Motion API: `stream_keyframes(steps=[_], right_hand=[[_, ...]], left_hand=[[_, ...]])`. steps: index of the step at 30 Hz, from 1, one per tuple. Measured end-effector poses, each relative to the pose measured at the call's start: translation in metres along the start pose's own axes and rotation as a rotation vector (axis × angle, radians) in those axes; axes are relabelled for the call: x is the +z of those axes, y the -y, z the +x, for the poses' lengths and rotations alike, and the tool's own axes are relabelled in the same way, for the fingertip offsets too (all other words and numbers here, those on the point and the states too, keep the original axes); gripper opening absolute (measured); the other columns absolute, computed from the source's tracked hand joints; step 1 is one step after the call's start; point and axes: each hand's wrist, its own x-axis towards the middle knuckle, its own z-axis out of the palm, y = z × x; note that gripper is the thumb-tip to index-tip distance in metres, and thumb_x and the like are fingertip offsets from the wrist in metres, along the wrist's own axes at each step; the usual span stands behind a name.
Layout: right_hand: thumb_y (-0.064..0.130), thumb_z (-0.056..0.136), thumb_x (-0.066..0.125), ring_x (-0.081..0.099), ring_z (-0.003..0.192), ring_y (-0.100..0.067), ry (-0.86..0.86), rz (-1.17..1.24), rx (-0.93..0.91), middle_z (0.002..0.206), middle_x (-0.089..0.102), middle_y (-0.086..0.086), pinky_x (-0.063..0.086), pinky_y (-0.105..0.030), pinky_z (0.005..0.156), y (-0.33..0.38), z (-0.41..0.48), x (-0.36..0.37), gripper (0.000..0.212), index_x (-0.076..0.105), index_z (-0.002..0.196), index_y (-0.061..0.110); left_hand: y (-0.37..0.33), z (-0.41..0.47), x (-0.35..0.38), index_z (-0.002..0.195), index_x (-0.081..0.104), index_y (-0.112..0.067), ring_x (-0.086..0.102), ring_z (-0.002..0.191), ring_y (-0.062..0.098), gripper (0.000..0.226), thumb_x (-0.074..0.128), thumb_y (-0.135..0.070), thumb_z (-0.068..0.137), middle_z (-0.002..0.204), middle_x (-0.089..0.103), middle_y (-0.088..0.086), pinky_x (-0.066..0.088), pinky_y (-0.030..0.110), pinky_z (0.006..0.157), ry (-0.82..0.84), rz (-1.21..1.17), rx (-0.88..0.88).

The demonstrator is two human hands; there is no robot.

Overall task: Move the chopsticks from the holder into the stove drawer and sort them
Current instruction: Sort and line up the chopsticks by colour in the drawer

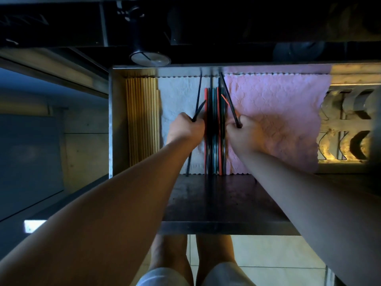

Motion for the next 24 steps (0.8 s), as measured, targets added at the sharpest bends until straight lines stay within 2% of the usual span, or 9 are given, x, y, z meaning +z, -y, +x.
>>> stream_keyframes(steps=[4, 7, 10, 13, 17, 20, 24], right_hand=[[0.017, 0.088, 0.058, 0.064, 0.080, -0.018, -0.022, -0.005, 0.035, 0.094, 0.073, -0.007, 0.042, -0.019, 0.061, 0.010, 0.000, 0.021, 0.020, 0.074, 0.100, 0.016], [0.021, 0.087, 0.059, 0.066, 0.094, -0.028, -0.028, -0.065, 0.047, 0.099, 0.071, -0.013, 0.051, -0.028, 0.078, 0.013, 0.000, 0.034, 0.022, 0.072, 0.101, 0.010], [0.024, 0.086, 0.058, 0.063, 0.090, -0.033, -0.032, -0.146, 0.070, 0.090, 0.066, -0.014, 0.051, -0.034, 0.075, 0.015, -0.002, 0.042, 0.017, 0.065, 0.089, 0.009], [0.026, 0.087, 0.059, 0.063, 0.100, -0.030, -0.064, -0.176, 0.051, 0.105, 0.068, -0.010, 0.051, -0.033, 0.084, 0.019, -0.003, 0.045, 0.021, 0.068, 0.104, 0.017], [0.027, 0.088, 0.059, 0.063, 0.096, -0.030, -0.101, -0.301, 0.008, 0.102, 0.067, -0.009, 0.038, -0.026, 0.069, 0.025, 0.000, 0.046, 0.014, 0.063, 0.094, 0.015], [0.028, 0.089, 0.059, 0.063, 0.097, -0.031, -0.111, -0.352, -0.010, 0.103, 0.067, -0.010, 0.036, -0.027, 0.069, 0.030, 0.004, 0.047, 0.016, 0.063, 0.094, 0.014], [0.028, 0.089, 0.060, 0.065, 0.099, -0.029, -0.114, -0.361, 0.064, 0.105, 0.069, -0.007, 0.037, -0.026, 0.070, 0.039, 0.011, 0.050, 0.017, 0.065, 0.098, 0.016]], left_hand=[[0.015, -0.002, -0.012, 0.101, 0.057, -0.013, 0.057, 0.065, 0.016, 0.020, 0.044, -0.027, 0.095, 0.082, 0.063, 0.003, 0.042, 0.026, 0.053, -0.017, 0.002, 0.049], [0.025, 0.000, -0.017, 0.107, 0.059, -0.013, 0.062, 0.077, 0.021, 0.023, 0.042, -0.022, 0.095, 0.092, 0.067, 0.008, 0.045, 0.027, 0.059, -0.023, -0.047, 0.033], [0.032, 0.000, -0.023, 0.108, 0.060, -0.013, 0.061, 0.076, 0.020, 0.024, 0.041, -0.019, 0.095, 0.089, 0.066, 0.007, 0.047, 0.029, 0.060, -0.022, -0.153, -0.015], [0.039, 0.001, -0.028, 0.107, 0.062, -0.012, 0.062, 0.072, 0.019, 0.025, 0.039, -0.014, 0.096, 0.080, 0.062, 0.006, 0.050, 0.030, 0.060, 0.057, -0.281, -0.053], [0.043, 0.000, -0.036, 0.111, 0.059, -0.015, 0.065, 0.070, 0.021, 0.025, 0.039, -0.010, 0.099, 0.089, 0.060, 0.008, 0.054, 0.030, 0.060, 0.095, -0.383, -0.110], [0.045, -0.001, -0.042, 0.117, 0.057, -0.016, 0.062, 0.067, 0.019, 0.023, 0.042, -0.011, 0.100, 0.090, 0.059, 0.007, 0.054, 0.029, 0.059, 0.087, -0.438, -0.127], [0.047, -0.002, -0.045, 0.117, 0.058, -0.015, 0.059, 0.066, 0.017, 0.022, 0.044, -0.011, 0.100, 0.088, 0.059, 0.007, 0.054, 0.030, 0.061, 0.098, -0.456, -0.132]])
